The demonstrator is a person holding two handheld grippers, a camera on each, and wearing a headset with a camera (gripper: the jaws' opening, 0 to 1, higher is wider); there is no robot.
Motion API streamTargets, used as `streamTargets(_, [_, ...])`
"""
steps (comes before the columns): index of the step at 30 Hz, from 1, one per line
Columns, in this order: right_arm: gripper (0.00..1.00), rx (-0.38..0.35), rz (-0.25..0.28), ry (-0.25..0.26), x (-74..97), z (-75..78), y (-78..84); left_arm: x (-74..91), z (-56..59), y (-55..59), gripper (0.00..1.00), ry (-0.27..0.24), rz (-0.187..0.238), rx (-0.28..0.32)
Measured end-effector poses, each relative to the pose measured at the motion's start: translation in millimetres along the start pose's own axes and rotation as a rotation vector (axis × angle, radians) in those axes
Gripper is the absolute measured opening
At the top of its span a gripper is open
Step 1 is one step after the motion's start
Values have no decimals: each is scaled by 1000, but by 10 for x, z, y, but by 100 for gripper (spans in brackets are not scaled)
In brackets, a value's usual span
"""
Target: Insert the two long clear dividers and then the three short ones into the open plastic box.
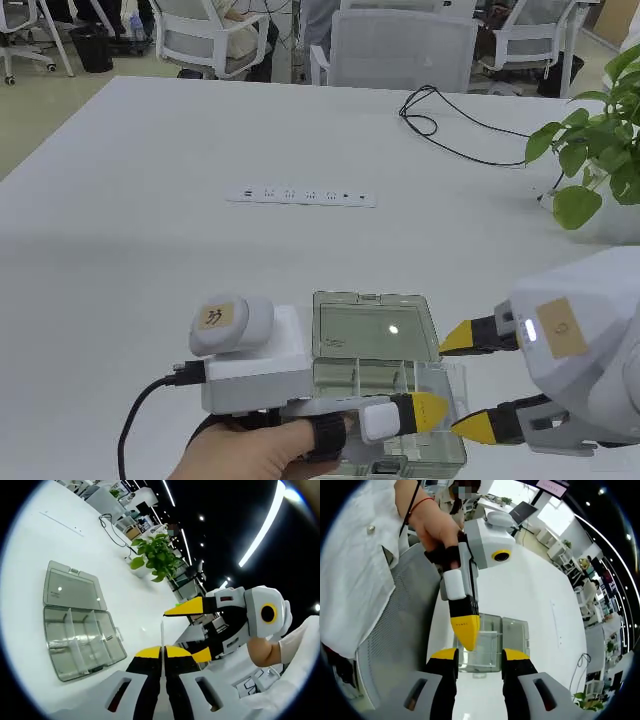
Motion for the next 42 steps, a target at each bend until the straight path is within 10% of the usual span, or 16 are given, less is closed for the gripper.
streamTargets(5, [32, -78, 68, -38, 134, 110, 51, 74, 21, 12, 0, 25, -11, -246])
streamTargets(15, [20, -154, 205, -341, 159, 5, 1, 242, 177, 160, 0, 123, -58, -686])
streamTargets(25, [14, -133, 213, -516, 89, -173, -179, 359, 302, 252, 0, 198, -75, -759])
streamTargets(42, [3, -147, 236, -576, 51, -222, -225, 416, 373, 217, 0, 219, -34, -774])
Point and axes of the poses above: the centre of the closed fingertips' face, and the gripper's own axes: x roughly backward along the fingers, z roughly to its right, y roughly out of its underside, the point moved 8 cm from there along x, roughly backward along the fingers, and after that the axes turned 5 degrees about -y, right-handed, at the moved point
